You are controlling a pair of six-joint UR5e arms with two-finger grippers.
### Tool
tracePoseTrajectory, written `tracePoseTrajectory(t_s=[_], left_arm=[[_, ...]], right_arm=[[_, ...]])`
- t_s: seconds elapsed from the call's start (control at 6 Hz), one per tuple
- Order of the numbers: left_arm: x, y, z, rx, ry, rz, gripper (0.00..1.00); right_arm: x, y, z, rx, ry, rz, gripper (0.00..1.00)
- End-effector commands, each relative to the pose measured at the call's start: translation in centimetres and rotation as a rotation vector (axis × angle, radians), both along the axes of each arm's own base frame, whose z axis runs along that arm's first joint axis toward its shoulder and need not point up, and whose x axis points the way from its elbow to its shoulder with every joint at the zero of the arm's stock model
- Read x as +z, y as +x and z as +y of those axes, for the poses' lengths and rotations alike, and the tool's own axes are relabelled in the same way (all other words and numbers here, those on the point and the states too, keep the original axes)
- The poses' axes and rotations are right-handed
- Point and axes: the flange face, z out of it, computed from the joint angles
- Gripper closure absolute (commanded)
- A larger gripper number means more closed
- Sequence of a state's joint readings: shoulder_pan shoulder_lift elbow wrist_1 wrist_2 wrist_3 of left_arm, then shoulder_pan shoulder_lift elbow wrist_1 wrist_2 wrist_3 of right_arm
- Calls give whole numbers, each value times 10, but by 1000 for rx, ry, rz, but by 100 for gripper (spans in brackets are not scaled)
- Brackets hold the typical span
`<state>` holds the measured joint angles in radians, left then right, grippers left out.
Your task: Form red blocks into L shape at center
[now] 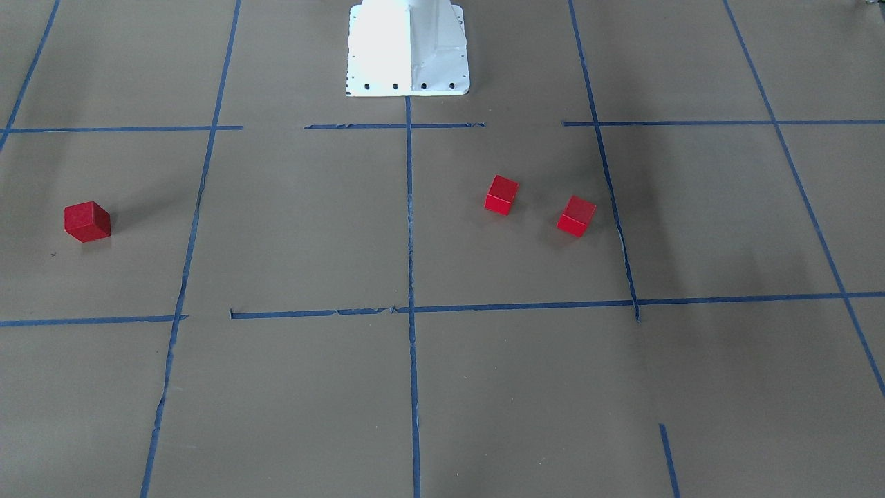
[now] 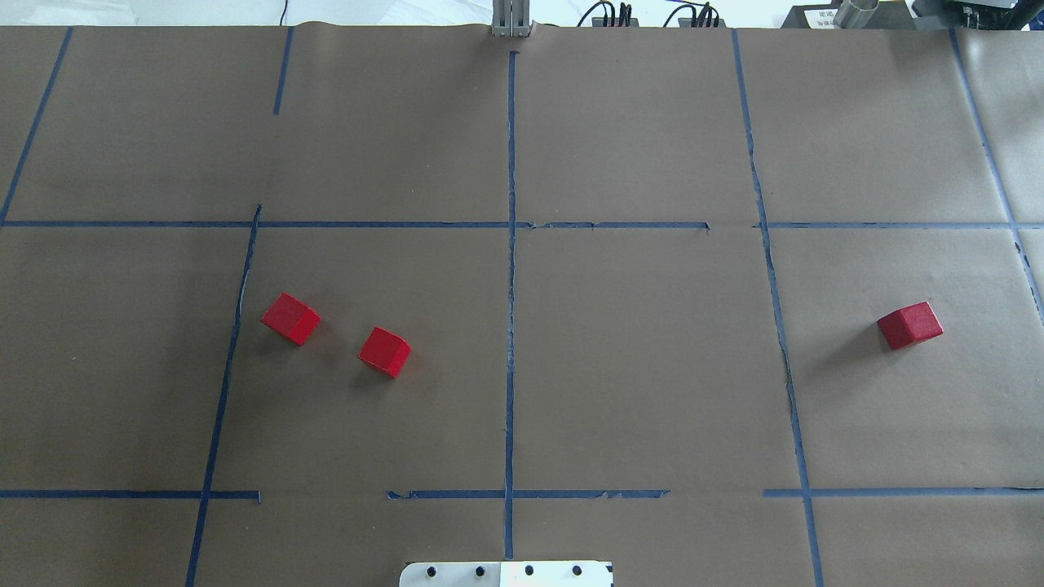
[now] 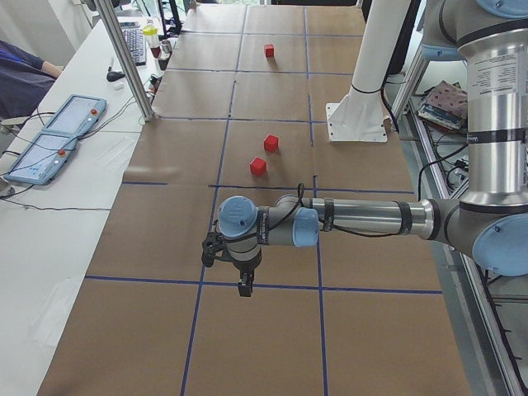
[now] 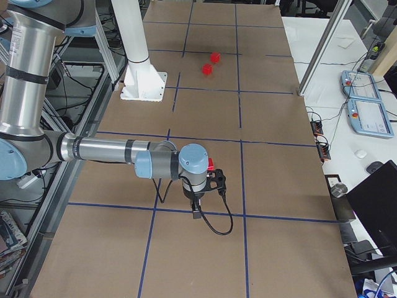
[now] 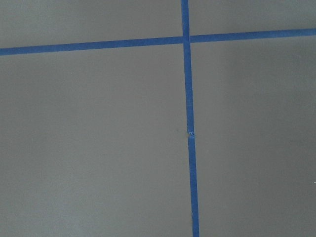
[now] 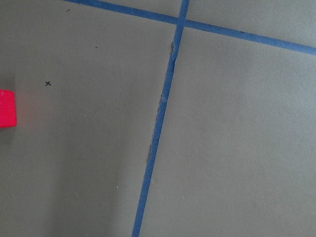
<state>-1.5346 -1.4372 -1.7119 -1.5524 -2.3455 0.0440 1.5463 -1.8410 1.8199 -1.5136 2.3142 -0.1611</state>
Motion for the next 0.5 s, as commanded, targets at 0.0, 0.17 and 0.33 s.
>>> tracePoseTrajectory(t_s=[0.0, 0.17, 0.33], left_arm=[[-3, 1, -1, 2, 10, 0, 0], [-6, 4, -2, 9, 10, 0, 0], [-6, 4, -1, 9, 6, 0, 0]], right_arm=[[-13, -4, -9, -6, 80, -6, 0], [-29, -17, -28, -29, 112, -14, 0], [-49, -52, -45, -40, 93, -51, 0]])
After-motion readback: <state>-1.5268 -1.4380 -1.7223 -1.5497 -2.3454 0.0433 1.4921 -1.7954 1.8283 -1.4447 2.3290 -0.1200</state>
